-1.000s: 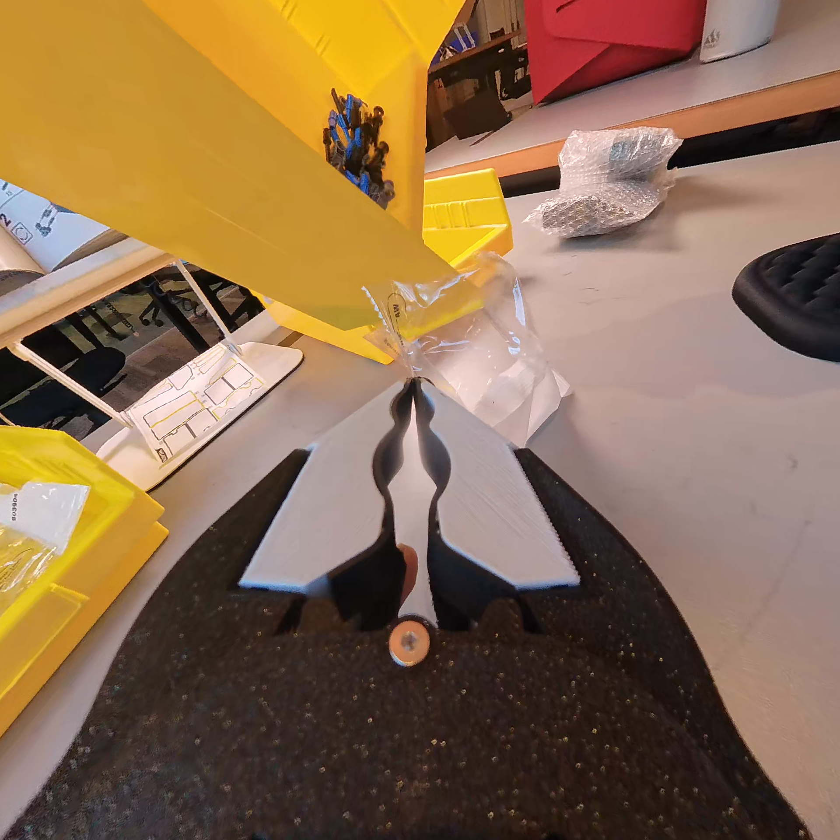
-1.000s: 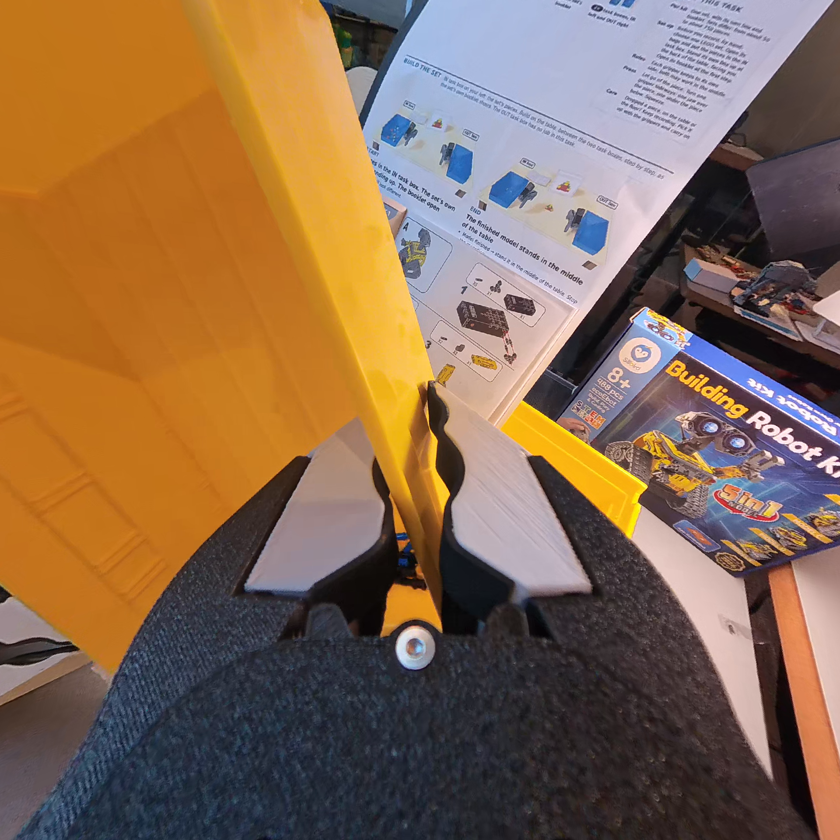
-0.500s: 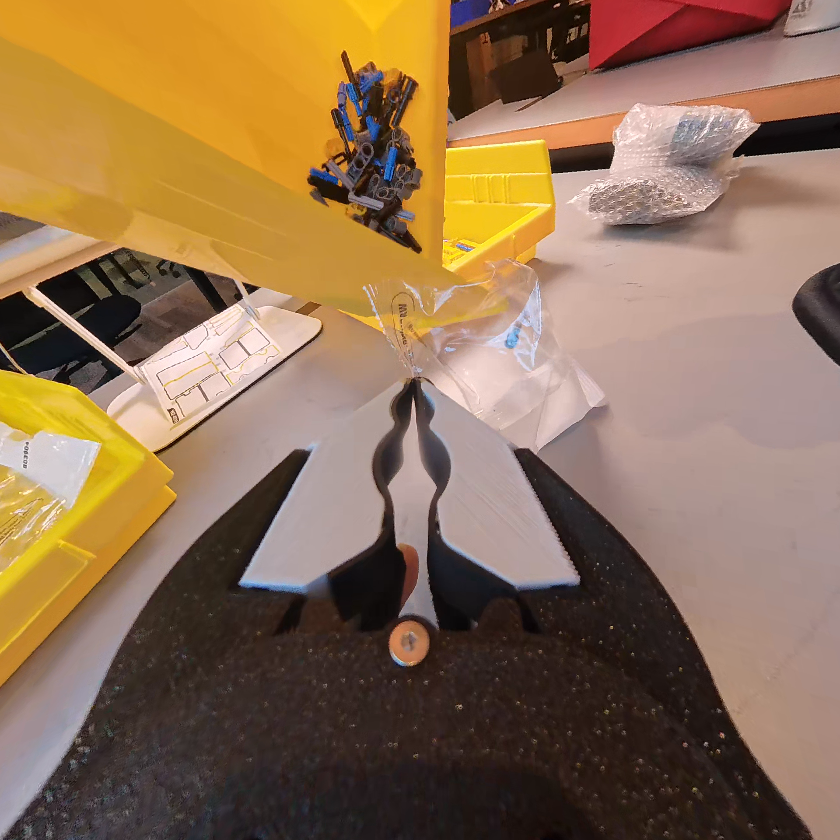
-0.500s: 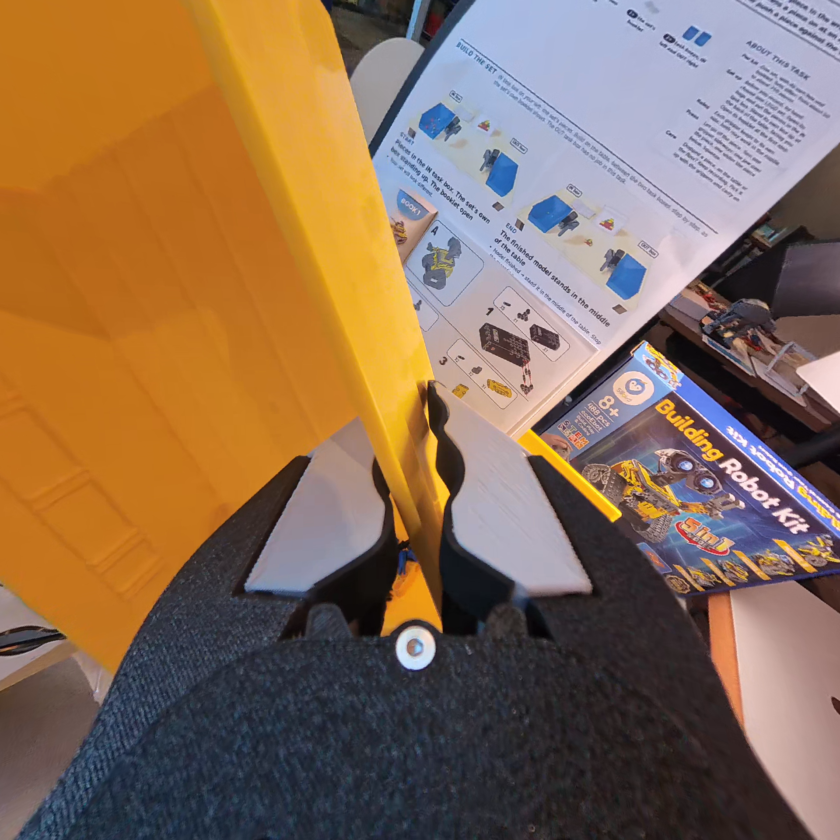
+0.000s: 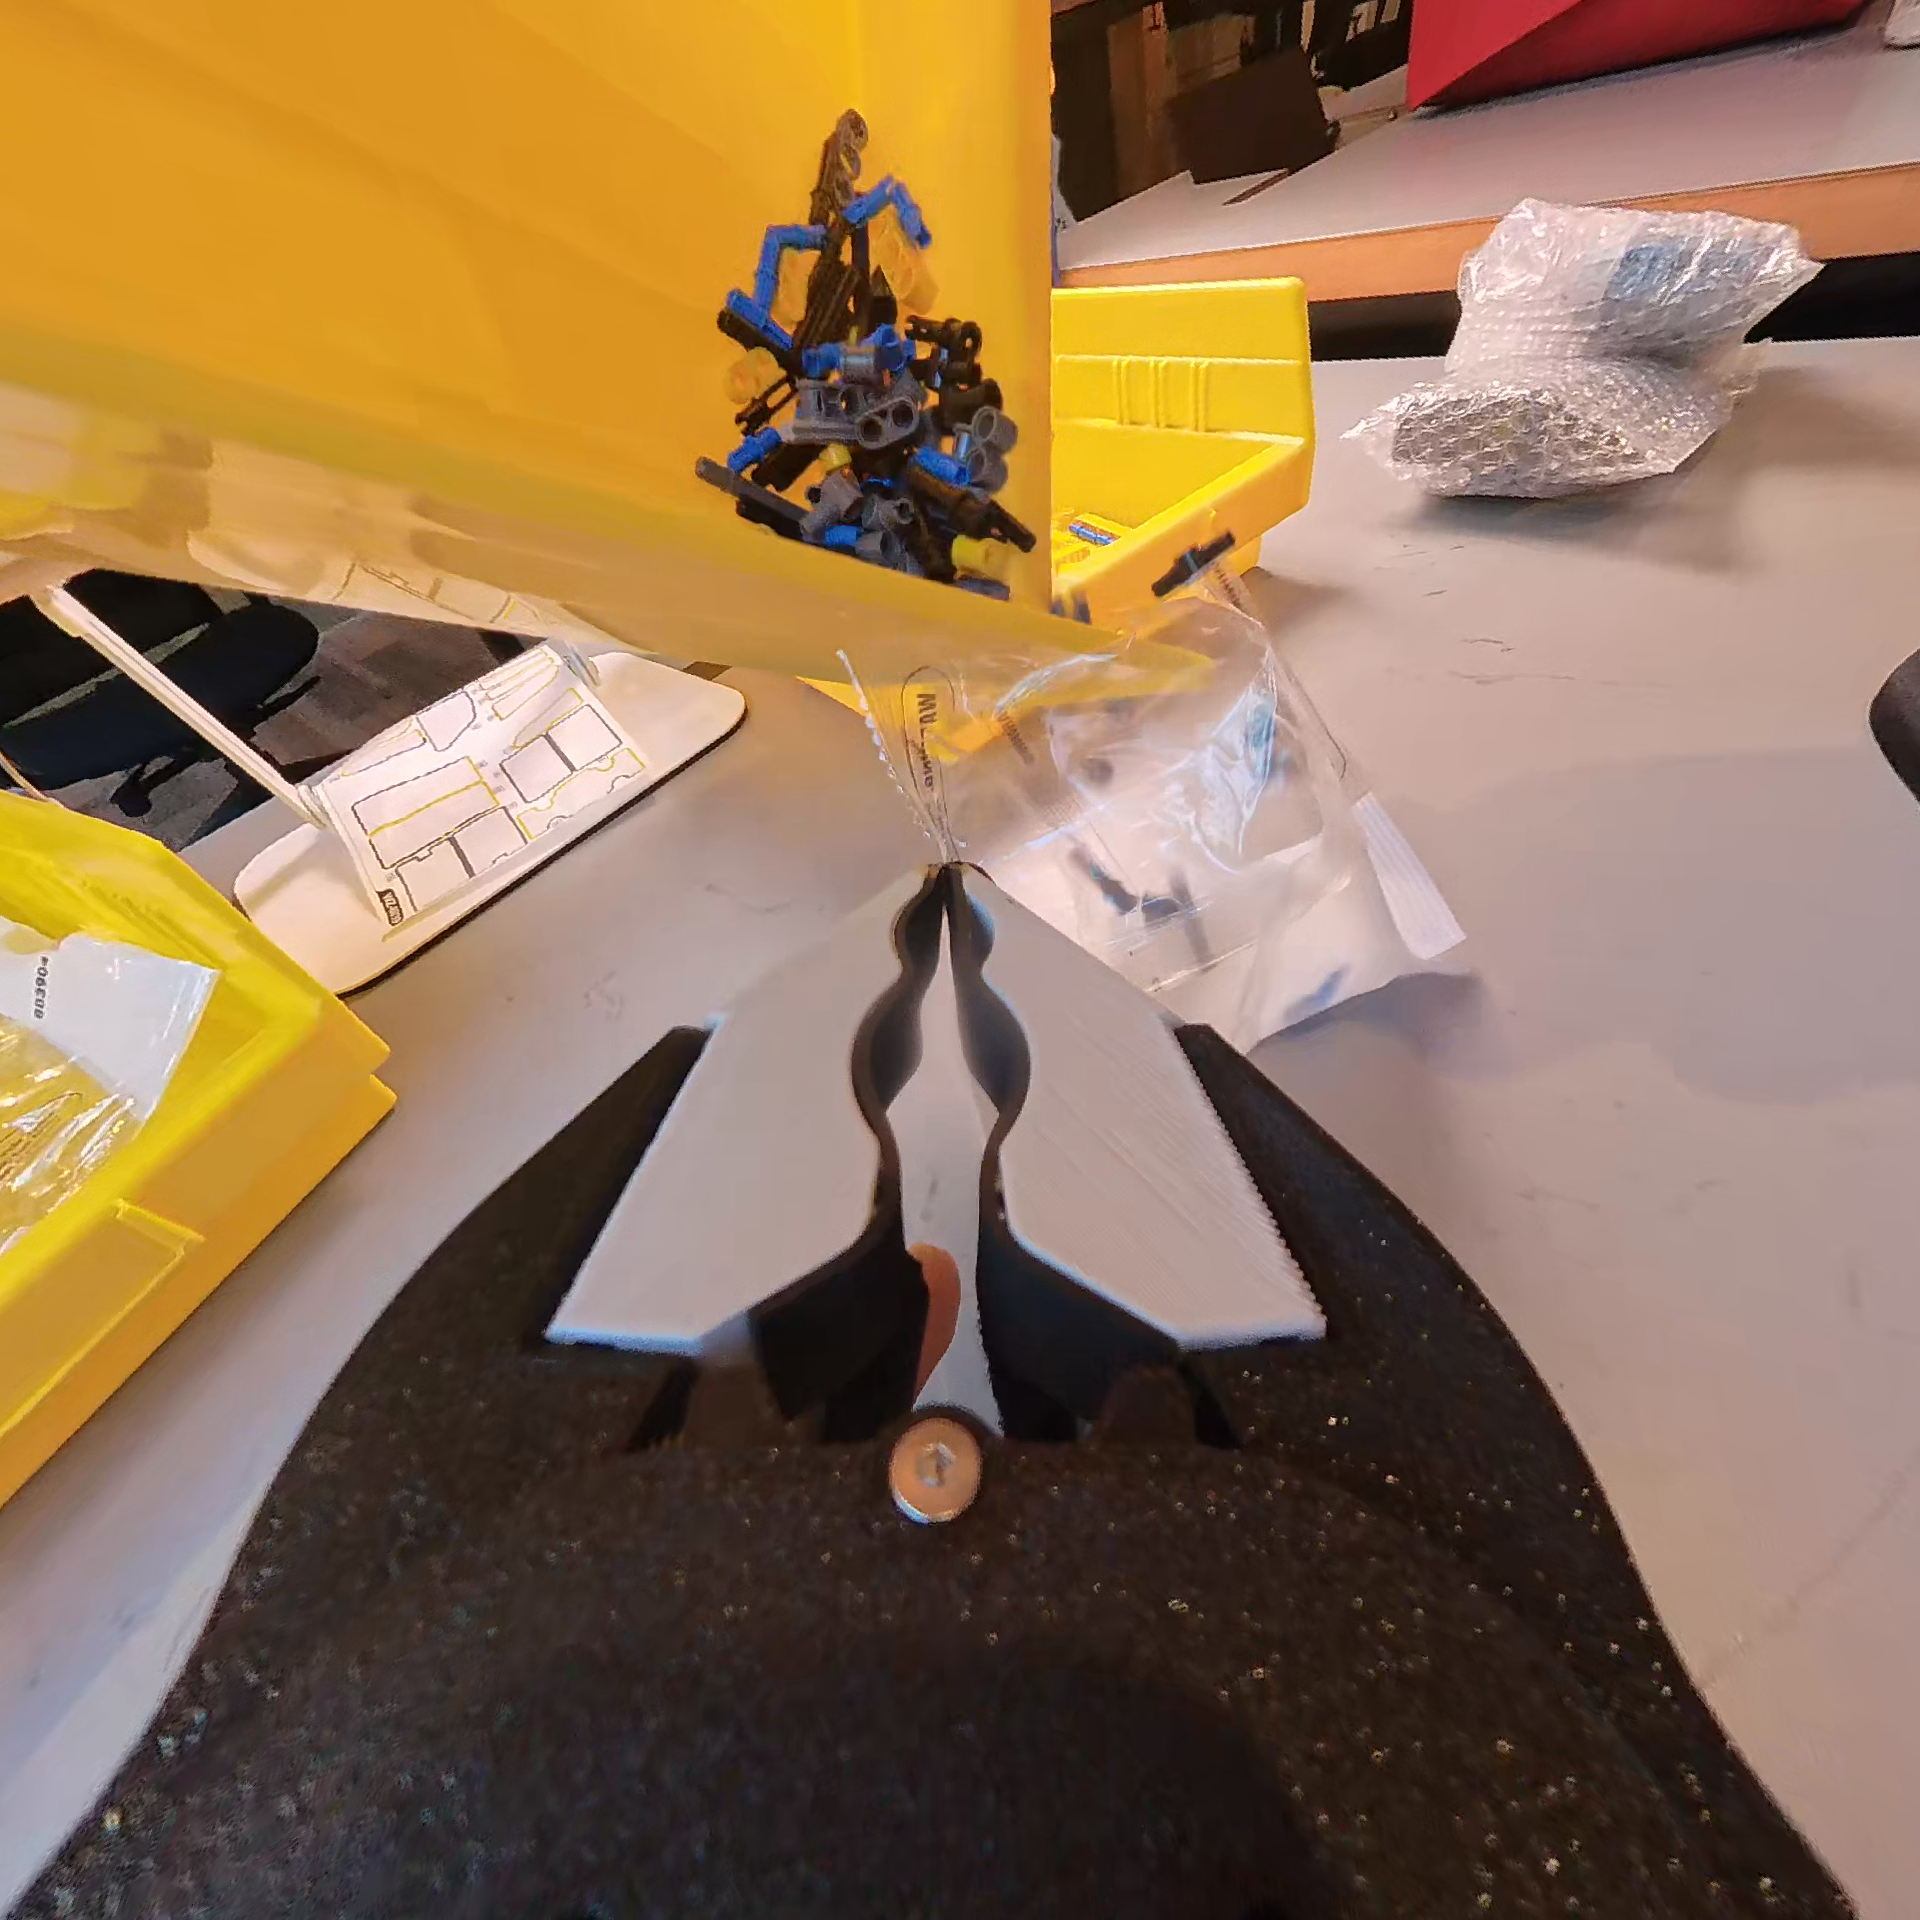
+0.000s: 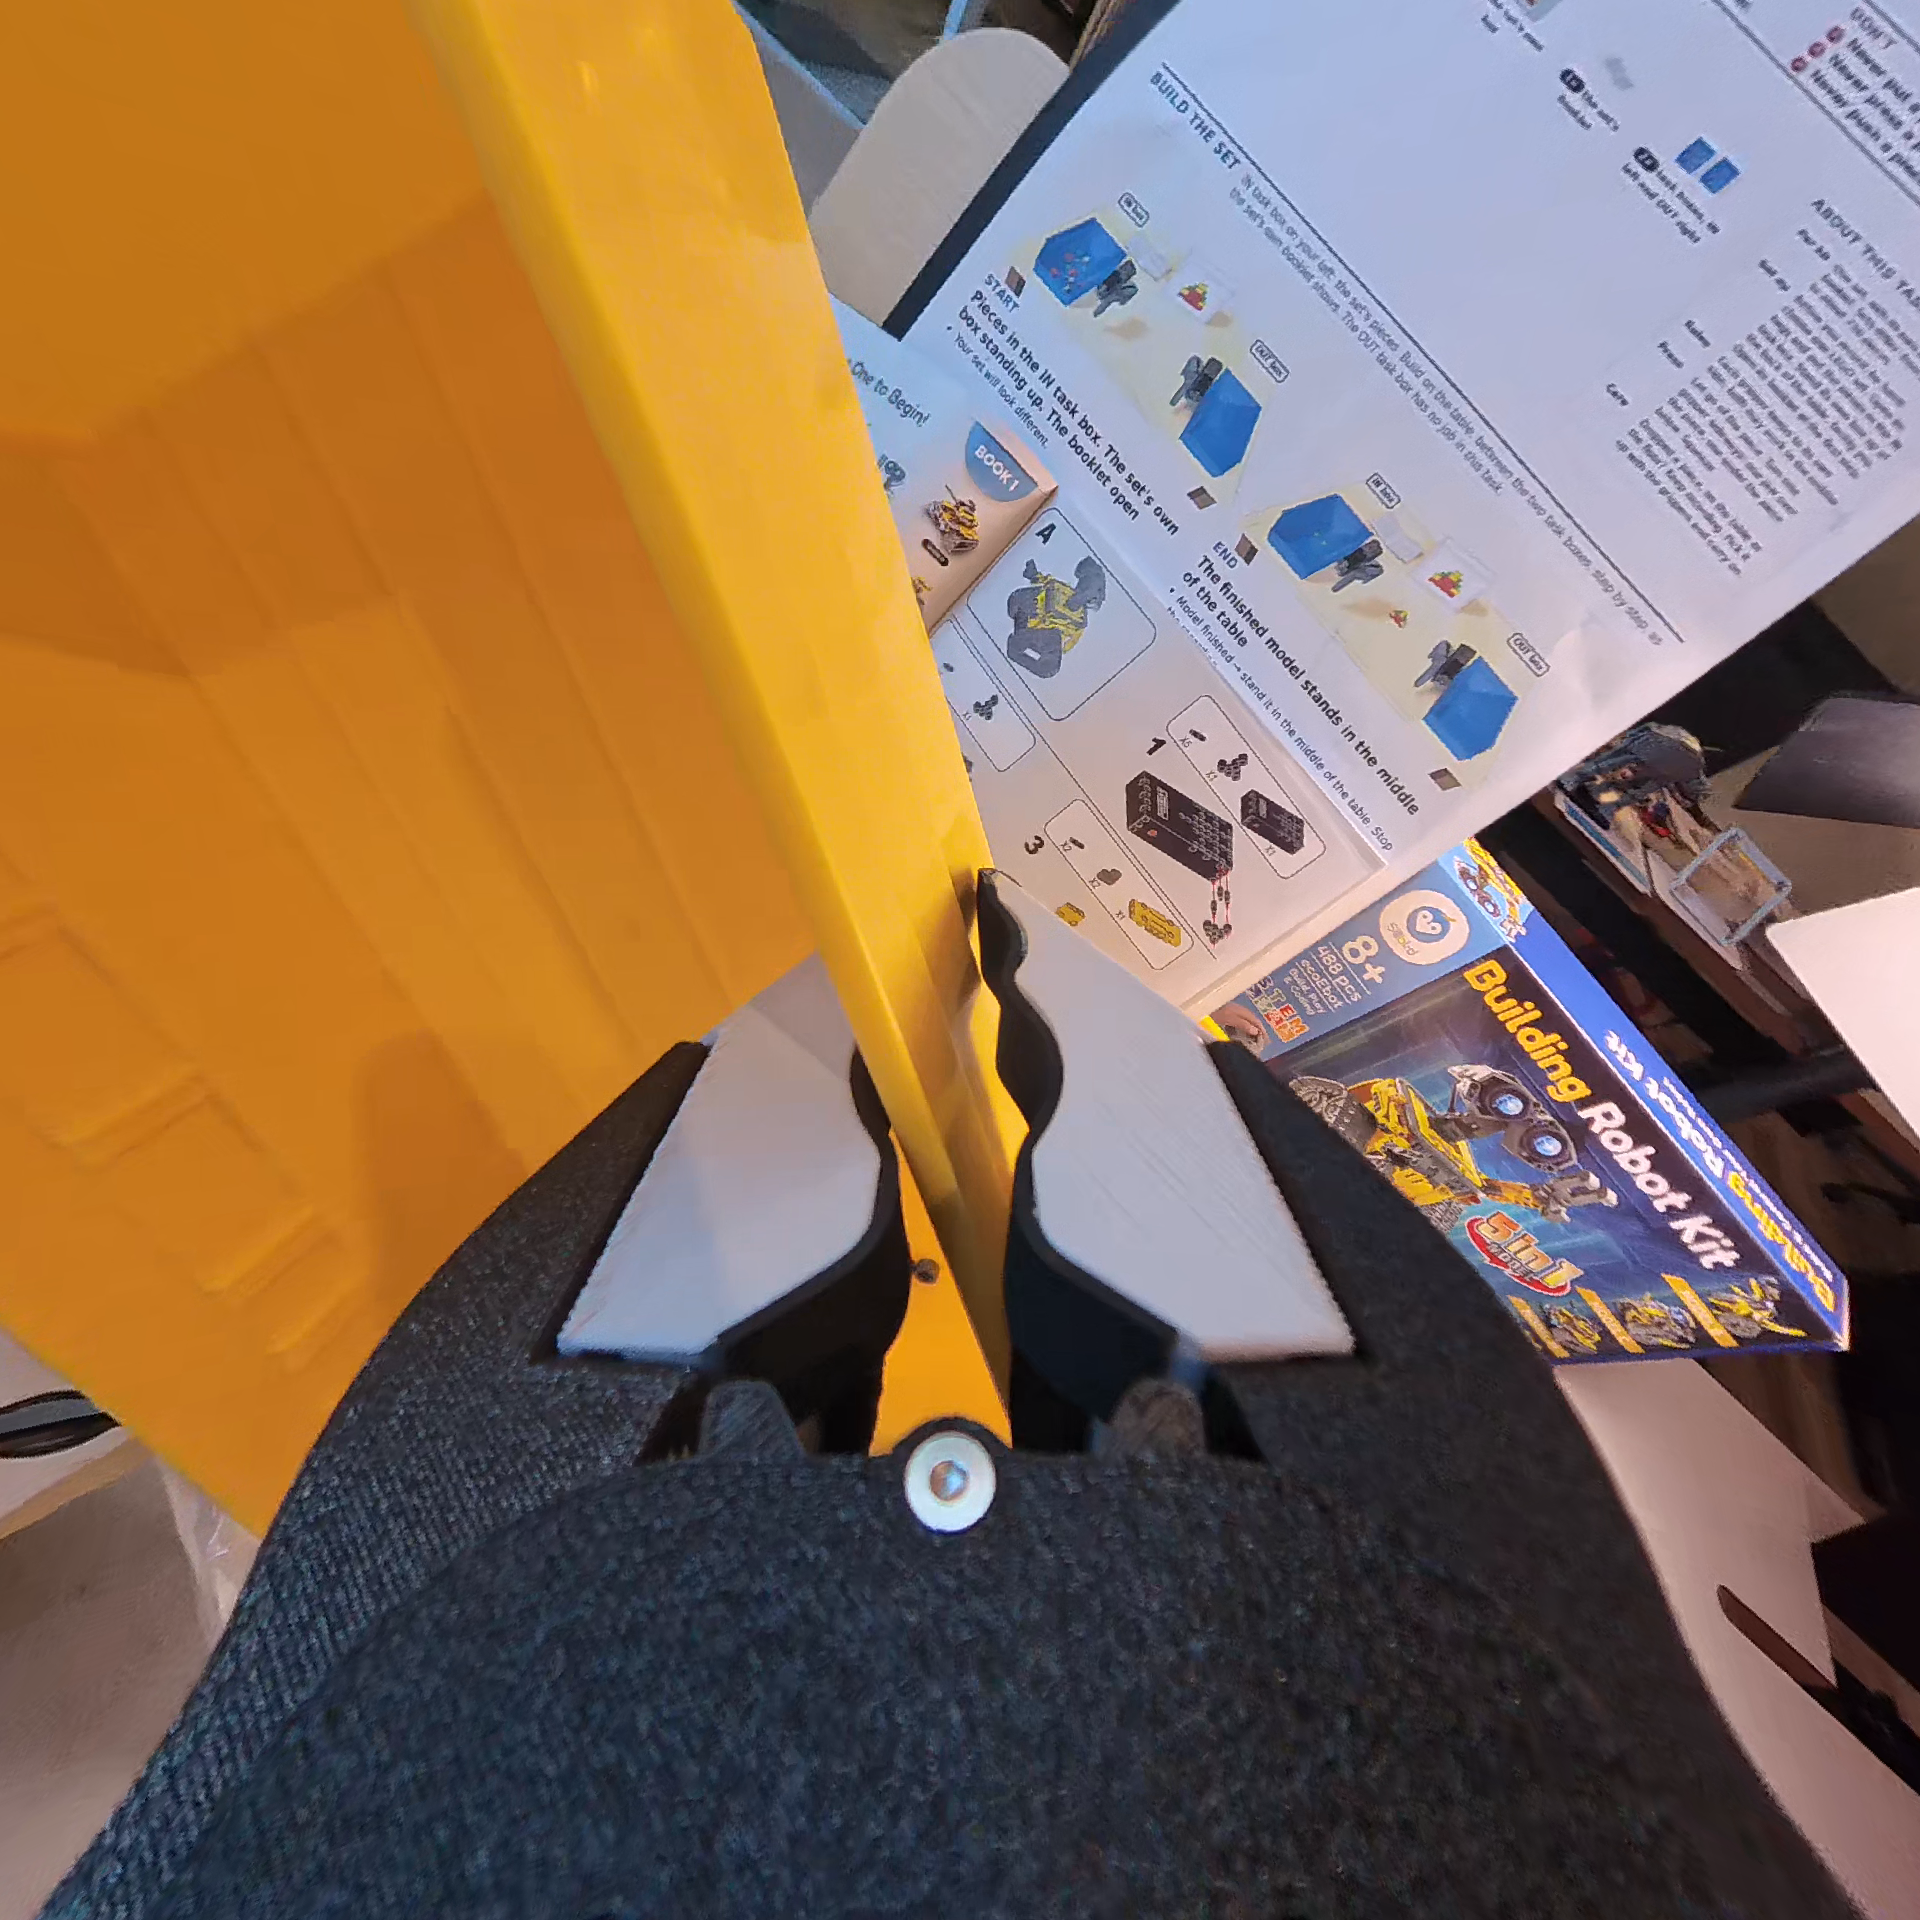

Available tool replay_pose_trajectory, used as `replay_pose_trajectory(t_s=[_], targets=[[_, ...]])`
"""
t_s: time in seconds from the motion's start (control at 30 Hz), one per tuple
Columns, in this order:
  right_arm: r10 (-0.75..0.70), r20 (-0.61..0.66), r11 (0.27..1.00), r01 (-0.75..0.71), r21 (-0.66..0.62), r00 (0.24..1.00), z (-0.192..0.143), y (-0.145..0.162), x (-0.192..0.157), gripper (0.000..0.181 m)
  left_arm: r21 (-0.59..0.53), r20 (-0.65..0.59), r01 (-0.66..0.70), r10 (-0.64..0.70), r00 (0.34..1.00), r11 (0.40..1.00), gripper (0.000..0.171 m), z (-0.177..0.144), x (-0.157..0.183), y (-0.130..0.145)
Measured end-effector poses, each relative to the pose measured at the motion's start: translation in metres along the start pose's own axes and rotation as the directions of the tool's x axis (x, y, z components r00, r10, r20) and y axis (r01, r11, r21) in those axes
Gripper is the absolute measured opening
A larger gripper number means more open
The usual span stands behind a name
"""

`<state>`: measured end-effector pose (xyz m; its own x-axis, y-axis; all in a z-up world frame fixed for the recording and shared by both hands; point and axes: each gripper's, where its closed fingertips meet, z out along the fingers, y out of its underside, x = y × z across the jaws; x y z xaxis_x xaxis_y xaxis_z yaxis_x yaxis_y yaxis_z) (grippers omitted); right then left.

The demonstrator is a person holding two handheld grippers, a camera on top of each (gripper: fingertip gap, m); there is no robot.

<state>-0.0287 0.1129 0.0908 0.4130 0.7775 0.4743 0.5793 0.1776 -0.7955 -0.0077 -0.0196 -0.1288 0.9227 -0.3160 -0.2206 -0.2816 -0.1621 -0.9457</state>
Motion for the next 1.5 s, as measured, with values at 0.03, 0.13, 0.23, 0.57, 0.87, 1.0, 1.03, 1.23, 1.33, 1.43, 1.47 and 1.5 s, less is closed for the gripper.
replay_pose_trajectory(t_s=[0.03, 0.13, 0.23, 0.57, 0.87, 1.0, 1.03, 1.23, 1.33, 1.43, 1.47, 1.5], targets=[[-0.007, 0.001, 1.000, 0.007, -0.004, 1.000, 0.001, -0.001, -0.001, 0.003, -0.001, 0.001, 0.004, -0.004, 1.000, 1.000, 0.000, 0.000, 0.000, 0.000], [-0.027, 0.001, 1.000, 0.027, -0.016, 1.000, 0.004, -0.004, -0.005, 0.004, -0.006, 0.001, 0.015, -0.015, 1.000, 1.000, 0.000, 0.000, -0.001, 0.001], [-0.031, 0.006, 0.999, 0.031, -0.021, 0.999, 0.007, -0.005, -0.007, 0.003, -0.015, 0.000, 0.026, -0.026, 1.000, 1.000, 0.000, 0.001, -0.002, 0.002], [0.042, 0.070, 0.996, -0.036, -0.087, 0.997, 0.019, 0.010, 0.002, 0.005, 0.006, -0.026, 0.061, -0.061, 0.998, 0.998, 0.000, -0.003, -0.001, -0.001], [0.319, 0.199, 0.911, -0.242, -0.333, 0.927, 0.041, 0.066, 0.023, 0.004, 0.076, -0.086, 0.031, -0.024, 0.996, 0.997, 0.000, -0.017, 0.009, -0.013], [0.403, 0.209, 0.857, -0.288, -0.426, 0.891, 0.034, 0.098, 0.039, 0.005, 0.112, -0.133, 0.006, 0.009, 0.991, 0.994, 0.000, -0.026, 0.017, -0.018], [0.422, 0.208, 0.843, -0.298, -0.448, 0.882, 0.030, 0.106, 0.043, 0.005, 0.128, -0.152, 0.003, 0.016, 0.988, 0.992, 0.000, -0.029, 0.019, -0.021], [0.530, 0.192, 0.761, -0.363, -0.538, 0.826, 0.007, 0.157, 0.062, 0.006, 0.175, -0.321, -0.029, 0.085, 0.943, 0.984, 0.000, -0.040, 0.037, -0.023], [0.578, 0.195, 0.728, -0.393, -0.561, 0.793, 0.000, 0.180, 0.063, 0.006, 0.185, -0.392, -0.090, 0.158, 0.906, 0.978, 0.000, -0.046, 0.046, -0.019], [0.618, 0.210, 0.705, -0.415, -0.575, 0.758, -0.007, 0.197, 0.058, 0.007, 0.185, -0.440, -0.151, 0.220, 0.871, 0.971, 0.000, -0.054, 0.052, -0.015], [0.629, 0.220, 0.698, -0.418, -0.582, 0.745, -0.010, 0.202, 0.053, 0.007, 0.187, -0.466, -0.150, 0.222, 0.856, 0.971, 0.000, -0.060, 0.053, -0.015], [0.640, 0.232, 0.691, -0.417, -0.591, 0.732, -0.012, 0.206, 0.047, 0.007, 0.197, -0.496, -0.138, 0.220, 0.840, 0.971, 0.000, -0.066, 0.055, -0.017]])
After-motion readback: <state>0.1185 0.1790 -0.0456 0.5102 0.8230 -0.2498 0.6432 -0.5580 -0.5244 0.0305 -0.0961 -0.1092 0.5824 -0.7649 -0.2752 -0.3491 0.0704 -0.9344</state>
